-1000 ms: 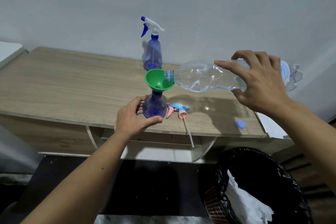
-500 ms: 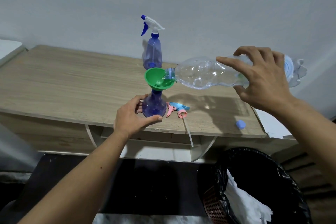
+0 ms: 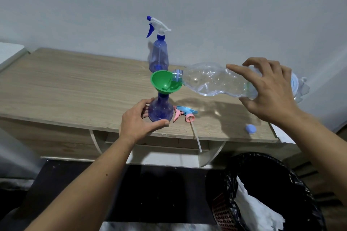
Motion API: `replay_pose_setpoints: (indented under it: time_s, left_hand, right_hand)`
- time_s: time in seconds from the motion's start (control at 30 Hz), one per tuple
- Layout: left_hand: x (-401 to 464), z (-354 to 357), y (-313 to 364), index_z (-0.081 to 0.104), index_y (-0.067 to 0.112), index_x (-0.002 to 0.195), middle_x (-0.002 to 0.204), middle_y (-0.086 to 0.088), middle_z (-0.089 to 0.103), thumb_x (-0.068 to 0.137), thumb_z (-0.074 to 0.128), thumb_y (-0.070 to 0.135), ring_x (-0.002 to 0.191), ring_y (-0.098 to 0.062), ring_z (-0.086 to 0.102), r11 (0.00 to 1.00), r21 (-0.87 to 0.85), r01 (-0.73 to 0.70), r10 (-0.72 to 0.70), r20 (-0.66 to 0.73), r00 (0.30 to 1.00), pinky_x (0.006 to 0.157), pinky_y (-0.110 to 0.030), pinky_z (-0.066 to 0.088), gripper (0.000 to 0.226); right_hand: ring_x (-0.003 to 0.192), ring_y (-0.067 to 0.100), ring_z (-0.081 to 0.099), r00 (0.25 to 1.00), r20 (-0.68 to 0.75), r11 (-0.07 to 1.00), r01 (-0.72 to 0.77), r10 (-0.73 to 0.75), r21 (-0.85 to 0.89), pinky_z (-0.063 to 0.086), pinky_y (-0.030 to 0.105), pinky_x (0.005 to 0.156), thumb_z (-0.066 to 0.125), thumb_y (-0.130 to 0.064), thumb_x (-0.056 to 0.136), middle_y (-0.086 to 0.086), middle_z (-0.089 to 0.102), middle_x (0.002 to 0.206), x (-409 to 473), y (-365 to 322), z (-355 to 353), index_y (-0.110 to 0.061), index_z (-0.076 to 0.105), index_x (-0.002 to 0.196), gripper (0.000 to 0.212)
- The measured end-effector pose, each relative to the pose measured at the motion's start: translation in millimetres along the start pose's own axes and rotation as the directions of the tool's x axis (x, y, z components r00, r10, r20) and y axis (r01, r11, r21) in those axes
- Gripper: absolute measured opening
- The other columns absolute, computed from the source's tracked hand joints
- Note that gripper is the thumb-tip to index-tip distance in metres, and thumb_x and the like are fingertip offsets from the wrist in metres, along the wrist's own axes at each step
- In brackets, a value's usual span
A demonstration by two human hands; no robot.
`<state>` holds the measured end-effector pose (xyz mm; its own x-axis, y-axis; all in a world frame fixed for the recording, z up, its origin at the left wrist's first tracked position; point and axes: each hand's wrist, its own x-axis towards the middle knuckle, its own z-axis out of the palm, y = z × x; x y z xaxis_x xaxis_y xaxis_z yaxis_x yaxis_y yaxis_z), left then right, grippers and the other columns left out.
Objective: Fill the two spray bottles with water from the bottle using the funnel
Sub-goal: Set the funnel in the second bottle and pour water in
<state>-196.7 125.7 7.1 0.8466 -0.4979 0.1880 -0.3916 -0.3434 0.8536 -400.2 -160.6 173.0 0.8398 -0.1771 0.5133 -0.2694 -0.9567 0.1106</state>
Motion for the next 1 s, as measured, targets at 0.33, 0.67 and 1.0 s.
replay_pose_setpoints:
  time_s: [0.33,0.67,1.0]
  left_hand:
    - [-0.1,1.7,1.2,0.065,0.035,0.141,0.117,0.016,0.076,0.051,0.101,0.065,0.102,0.008,0.071,1.000,0.009,0.000,0.000,-0.006,1.000,0.097,-0.027,0.062,0.102]
    - [1.0,2.8,-2.0,0.064,0.037,0.141,0.118,0.015,0.076,0.048,0.096,0.076,0.104,0.002,0.074,1.000,-0.007,0.008,-0.008,-0.008,1.000,0.097,-0.033,0.064,0.106]
    - [1.8,2.5,-3.5,0.063,0.036,0.143,0.119,0.015,0.076,0.052,0.098,0.071,0.106,0.006,0.071,1.000,0.015,-0.014,0.014,-0.002,1.000,0.098,-0.027,0.062,0.104]
  right_hand:
    - [0.118,0.020,0.055,0.973,0.008,0.888,-0.216,0.233,0.406,0.037,0.047,0.109,0.093,-0.021,0.065,-0.007,0.046,0.137,-14.4,-23.1,29.8,-0.047,0.044,0.151,0.102]
    - [0.126,0.015,0.059,0.857,0.068,0.558,-0.390,0.510,0.733,0.053,0.034,0.102,0.099,-0.021,0.063,-0.004,0.049,0.146,-8.9,-21.8,50.2,-0.052,0.037,0.147,0.109]
    - [0.124,0.013,0.063,0.790,0.120,0.406,-0.431,0.601,0.806,0.057,0.047,0.105,0.097,-0.036,0.066,-0.001,0.050,0.140,-12.6,-32.5,73.2,-0.043,0.027,0.152,0.112]
